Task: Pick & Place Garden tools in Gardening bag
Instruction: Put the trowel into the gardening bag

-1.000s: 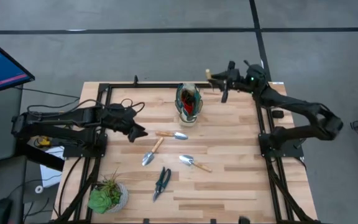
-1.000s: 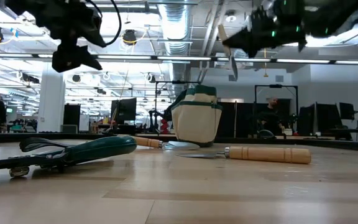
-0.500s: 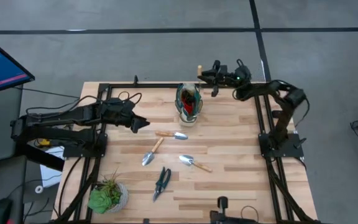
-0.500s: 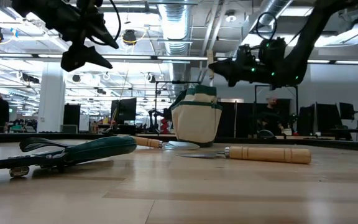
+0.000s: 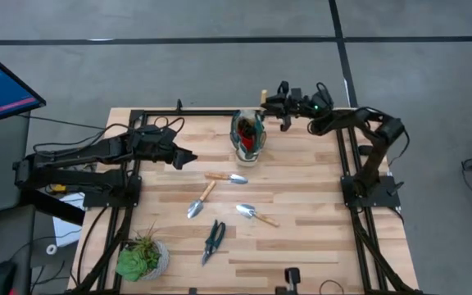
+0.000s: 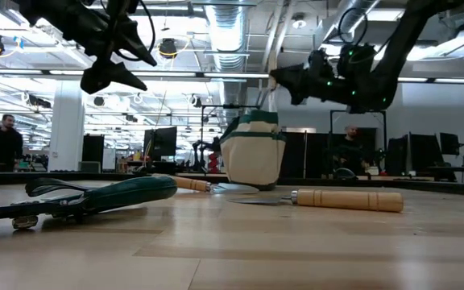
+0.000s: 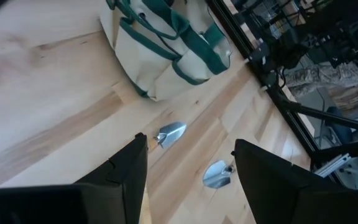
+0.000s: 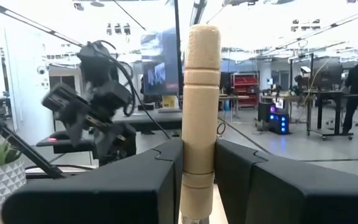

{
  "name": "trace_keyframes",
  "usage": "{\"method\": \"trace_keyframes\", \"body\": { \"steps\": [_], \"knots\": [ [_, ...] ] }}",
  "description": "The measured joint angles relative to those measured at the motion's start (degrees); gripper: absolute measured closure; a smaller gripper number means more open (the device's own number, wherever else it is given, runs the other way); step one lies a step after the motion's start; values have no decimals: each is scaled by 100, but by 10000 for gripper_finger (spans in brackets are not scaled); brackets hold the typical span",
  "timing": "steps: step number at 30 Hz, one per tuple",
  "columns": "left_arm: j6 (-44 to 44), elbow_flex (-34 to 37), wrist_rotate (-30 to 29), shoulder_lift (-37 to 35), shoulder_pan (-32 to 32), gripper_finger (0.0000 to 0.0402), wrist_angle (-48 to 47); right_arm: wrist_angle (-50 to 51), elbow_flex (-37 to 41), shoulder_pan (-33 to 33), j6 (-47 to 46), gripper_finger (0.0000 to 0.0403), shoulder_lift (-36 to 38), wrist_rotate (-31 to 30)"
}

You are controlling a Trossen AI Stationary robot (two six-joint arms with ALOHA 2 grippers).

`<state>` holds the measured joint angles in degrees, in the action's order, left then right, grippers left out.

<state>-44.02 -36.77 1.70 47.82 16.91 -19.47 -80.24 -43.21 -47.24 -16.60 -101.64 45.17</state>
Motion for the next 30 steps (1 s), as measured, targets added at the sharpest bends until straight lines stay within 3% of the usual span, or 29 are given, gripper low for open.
{"method": "trace_keyframes", "body": {
  "steps": [9,14,22,30],
  "knots": [
    [-1,0,-3,1,0,205,38,297,757,-158,774,346,613,-357],
    [-278,0,-148,1,0,205,51,-84,637,-324,776,346,232,-291],
    [-737,0,-238,1,0,213,80,-827,52,-276,145,345,-693,366],
    [-860,0,-425,1,0,223,126,-954,-77,-197,-438,344,-744,763]
  ]
}}
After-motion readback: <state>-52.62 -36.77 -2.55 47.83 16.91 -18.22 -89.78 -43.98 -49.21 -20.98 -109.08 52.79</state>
